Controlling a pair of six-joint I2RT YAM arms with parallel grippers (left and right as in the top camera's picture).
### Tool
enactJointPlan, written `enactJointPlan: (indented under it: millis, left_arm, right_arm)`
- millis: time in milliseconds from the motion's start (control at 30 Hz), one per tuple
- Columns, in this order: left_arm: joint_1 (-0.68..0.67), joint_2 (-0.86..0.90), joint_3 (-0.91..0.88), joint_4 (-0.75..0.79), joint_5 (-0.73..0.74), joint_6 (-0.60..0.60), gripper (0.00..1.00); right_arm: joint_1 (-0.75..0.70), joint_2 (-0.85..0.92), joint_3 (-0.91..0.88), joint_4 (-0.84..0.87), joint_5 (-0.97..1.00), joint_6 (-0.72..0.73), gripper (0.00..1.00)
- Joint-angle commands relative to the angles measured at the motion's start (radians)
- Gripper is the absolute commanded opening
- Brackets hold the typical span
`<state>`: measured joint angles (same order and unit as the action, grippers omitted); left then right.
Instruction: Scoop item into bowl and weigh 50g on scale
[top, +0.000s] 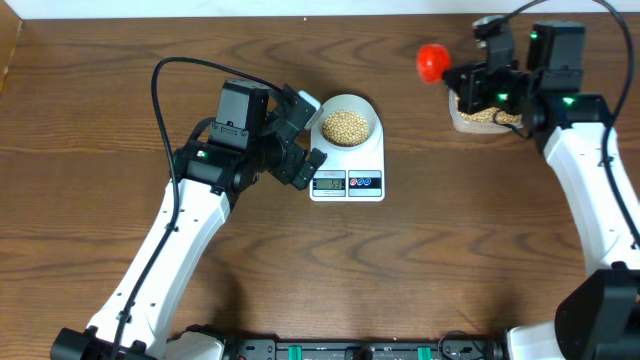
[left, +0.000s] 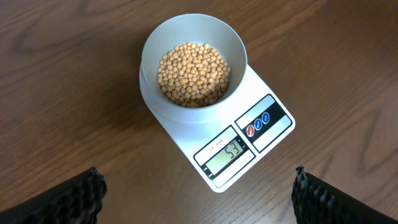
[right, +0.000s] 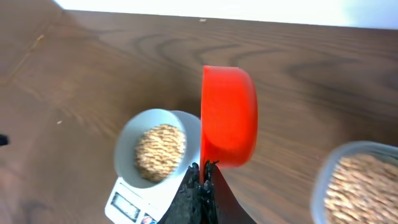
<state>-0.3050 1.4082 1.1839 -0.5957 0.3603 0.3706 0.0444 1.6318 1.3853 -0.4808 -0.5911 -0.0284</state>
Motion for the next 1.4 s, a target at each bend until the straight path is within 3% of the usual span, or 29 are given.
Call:
enactJointPlan:
  millis: [0, 500, 1367]
  left_arm:
    - [0.000, 0.008, -0.002, -0.001, -0.006, 0.002, 0.98]
    - [0.000, 0.008, -0.002, -0.001, -0.006, 0.002, 0.98]
    - [0.000, 0.008, -0.002, -0.002, -0.006, 0.002, 0.98]
  right_arm:
    - [0.066, -0.010, 0.001, 0.006, 0.033, 0.035, 0.01]
    - [0.299, 0.028, 0.000, -0.009, 0.354, 0.032, 0.01]
    - [0.389, 0.200, 0.000, 0.018, 0.380, 0.031, 0.01]
